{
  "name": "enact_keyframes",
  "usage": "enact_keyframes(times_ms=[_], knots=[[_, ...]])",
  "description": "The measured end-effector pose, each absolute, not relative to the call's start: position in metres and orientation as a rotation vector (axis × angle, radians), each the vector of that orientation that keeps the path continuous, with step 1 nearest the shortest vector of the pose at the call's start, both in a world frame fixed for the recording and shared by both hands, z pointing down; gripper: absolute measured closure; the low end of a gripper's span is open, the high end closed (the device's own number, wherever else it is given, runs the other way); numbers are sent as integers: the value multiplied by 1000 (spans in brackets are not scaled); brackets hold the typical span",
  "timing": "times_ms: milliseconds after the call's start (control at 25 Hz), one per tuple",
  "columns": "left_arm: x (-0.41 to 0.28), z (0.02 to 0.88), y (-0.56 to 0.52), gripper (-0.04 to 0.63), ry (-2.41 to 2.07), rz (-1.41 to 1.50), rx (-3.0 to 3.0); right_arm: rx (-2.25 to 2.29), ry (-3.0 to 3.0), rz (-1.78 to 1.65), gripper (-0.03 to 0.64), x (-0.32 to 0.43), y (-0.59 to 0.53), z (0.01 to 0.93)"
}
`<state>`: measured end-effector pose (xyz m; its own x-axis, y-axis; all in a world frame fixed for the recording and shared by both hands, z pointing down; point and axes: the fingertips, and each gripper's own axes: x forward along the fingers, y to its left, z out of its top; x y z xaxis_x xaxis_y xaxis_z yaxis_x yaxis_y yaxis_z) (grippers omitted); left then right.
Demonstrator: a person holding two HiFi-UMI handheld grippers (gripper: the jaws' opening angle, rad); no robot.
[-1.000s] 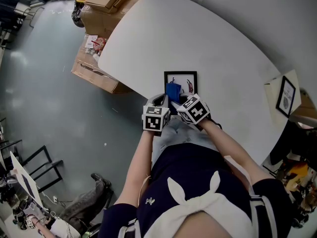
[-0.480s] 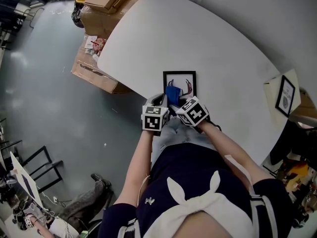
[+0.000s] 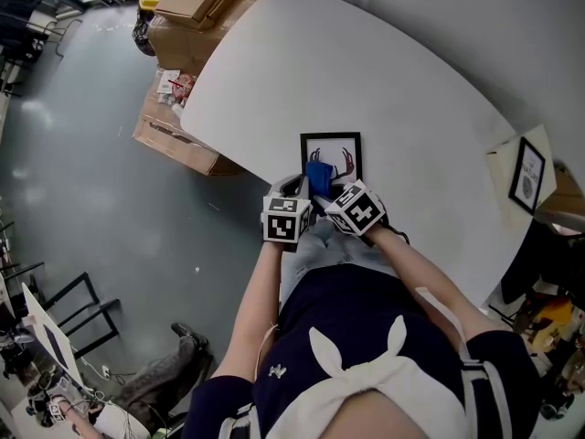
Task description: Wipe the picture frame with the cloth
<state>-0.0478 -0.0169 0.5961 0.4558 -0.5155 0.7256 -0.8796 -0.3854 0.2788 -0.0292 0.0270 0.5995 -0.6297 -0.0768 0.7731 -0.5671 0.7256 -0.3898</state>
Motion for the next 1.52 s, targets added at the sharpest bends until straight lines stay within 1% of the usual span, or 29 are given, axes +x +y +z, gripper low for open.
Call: enact_keyframes(times_ms=[400, 1520], knots=[[-48, 597, -18, 592, -1160, 730, 2060, 469, -2141, 733, 551, -20, 27, 599], [-47, 595, -17, 592, -1140, 736, 2068, 529, -2111, 765, 551, 21, 26, 599]])
